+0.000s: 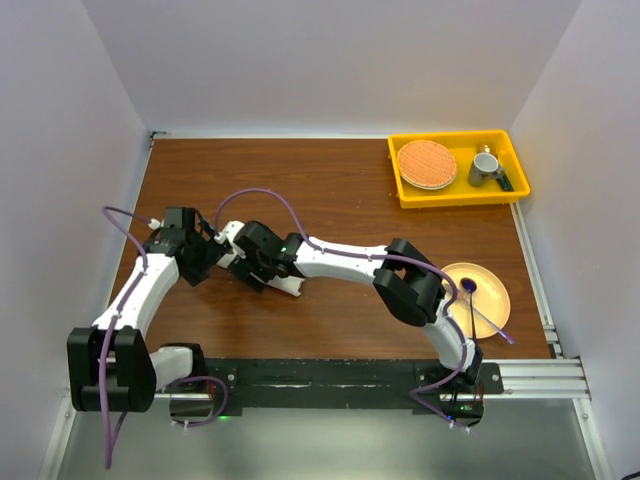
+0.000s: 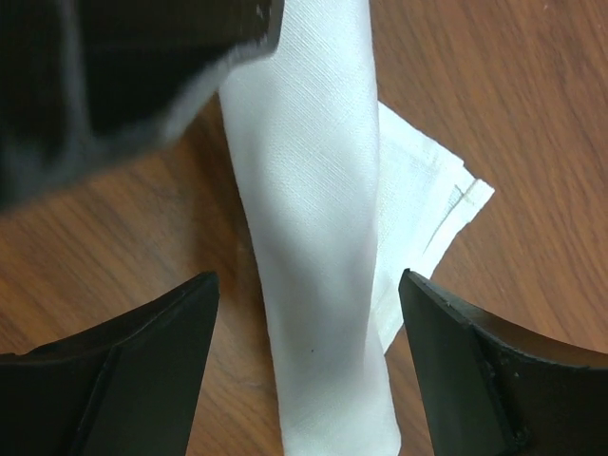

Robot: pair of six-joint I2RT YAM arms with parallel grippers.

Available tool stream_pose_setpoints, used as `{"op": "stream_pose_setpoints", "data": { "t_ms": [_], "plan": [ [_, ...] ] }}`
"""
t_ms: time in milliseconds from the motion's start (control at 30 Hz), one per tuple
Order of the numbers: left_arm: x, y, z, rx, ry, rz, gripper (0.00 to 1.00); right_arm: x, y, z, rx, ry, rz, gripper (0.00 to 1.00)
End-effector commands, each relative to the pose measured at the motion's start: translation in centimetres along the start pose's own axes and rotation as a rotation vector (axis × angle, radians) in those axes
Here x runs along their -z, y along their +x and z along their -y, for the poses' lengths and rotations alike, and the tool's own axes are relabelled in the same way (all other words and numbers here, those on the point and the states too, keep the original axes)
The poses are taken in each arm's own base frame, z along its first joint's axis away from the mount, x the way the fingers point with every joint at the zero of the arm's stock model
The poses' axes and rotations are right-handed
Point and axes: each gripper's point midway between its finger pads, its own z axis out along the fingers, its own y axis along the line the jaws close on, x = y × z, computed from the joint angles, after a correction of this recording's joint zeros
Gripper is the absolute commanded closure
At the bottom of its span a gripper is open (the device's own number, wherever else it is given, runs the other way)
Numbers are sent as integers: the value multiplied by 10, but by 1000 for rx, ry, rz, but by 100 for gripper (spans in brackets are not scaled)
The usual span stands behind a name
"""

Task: Fold the napkin, place the utensils inside, and roll it up
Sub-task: Roll the napkin with the utensil

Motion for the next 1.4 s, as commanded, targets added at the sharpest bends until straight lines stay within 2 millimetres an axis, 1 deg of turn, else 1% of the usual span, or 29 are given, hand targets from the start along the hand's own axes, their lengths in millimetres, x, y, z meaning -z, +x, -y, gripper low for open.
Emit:
{"op": "stream_pose_setpoints", "data": {
  "t_ms": [0,33,67,100,233,267,333,467,500,567,600,633,733,833,867,900,967,1000,1033,1067,1100,1133,1167,1200,1233,1267,1300,1333,1367],
  "plan": [
    [-10,19,23,23,141,-106,11,-1,13,4,8,11,-14,20],
    [-13,26,21,43,144,-132,11,7,6,4,-26,13,13,20],
    [-14,30,24,50,162,-151,11,7,10,5,-36,15,24,19],
    [-15,29,26,56,171,-149,11,10,8,4,-46,10,34,18],
    [-27,39,18,107,122,-192,10,14,7,1,-59,-16,47,16],
    [-29,41,20,114,130,-206,10,14,7,1,-63,-18,53,15],
    [-34,41,20,131,121,-207,11,12,7,0,-68,-28,54,15],
    [-38,31,18,152,97,-161,11,6,9,-4,-62,-43,51,16],
    [-38,30,18,153,93,-156,11,3,11,-3,-56,-40,45,17],
    [-37,27,16,157,73,-143,12,1,7,-2,-47,-34,56,19],
    [-35,22,17,152,67,-126,12,-4,10,1,-43,-15,49,20],
    [-35,19,14,151,52,-105,12,-5,6,1,-36,-10,50,20],
    [-32,16,10,161,41,-78,11,-12,10,2,-29,4,32,27],
    [-32,15,13,164,50,-77,12,-21,18,2,-49,15,8,39],
    [-33,14,13,158,46,-79,11,-23,20,2,-74,12,3,49],
    [-33,12,14,140,46,-75,11,-26,25,4,-92,15,-6,53],
    [-32,5,15,118,33,-54,11,-28,28,-1,-144,-15,-11,61],
    [-32,1,15,92,35,-41,11,-29,32,1,-169,-19,-22,65],
    [-32,-2,14,75,29,-29,11,-27,32,1,-188,-26,-20,67],
    [-30,-8,19,59,40,-15,11,-27,32,-6,-231,-71,-23,69],
    [-29,-10,20,19,50,-9,11,-29,37,-1,-269,-91,-37,72],
    [-28,-13,24,-1,66,-2,11,-29,38,-2,-302,-128,-40,73],
    [-27,-16,29,-20,86,8,11,-26,38,-13,-352,-212,-55,75],
    [-26,-18,32,-62,106,15,11,-28,43,-8,-400,-248,-69,76],
    [-25,-20,39,-82,141,17,11,-28,44,-8,-435,-287,-69,77],
    [-24,-20,43,-121,170,20,11,-25,44,-17,-492,-375,-84,77],
    [-23,-20,48,-132,198,17,11,-27,46,-9,-544,-413,-76,77],
    [-22,-19,52,-136,225,9,11,-26,46,-10,-623,-465,-84,77],
    [-23,-15,53,-144,237,-3,10,-28,50,-13,-670,-527,-99,76]
  ]
}}
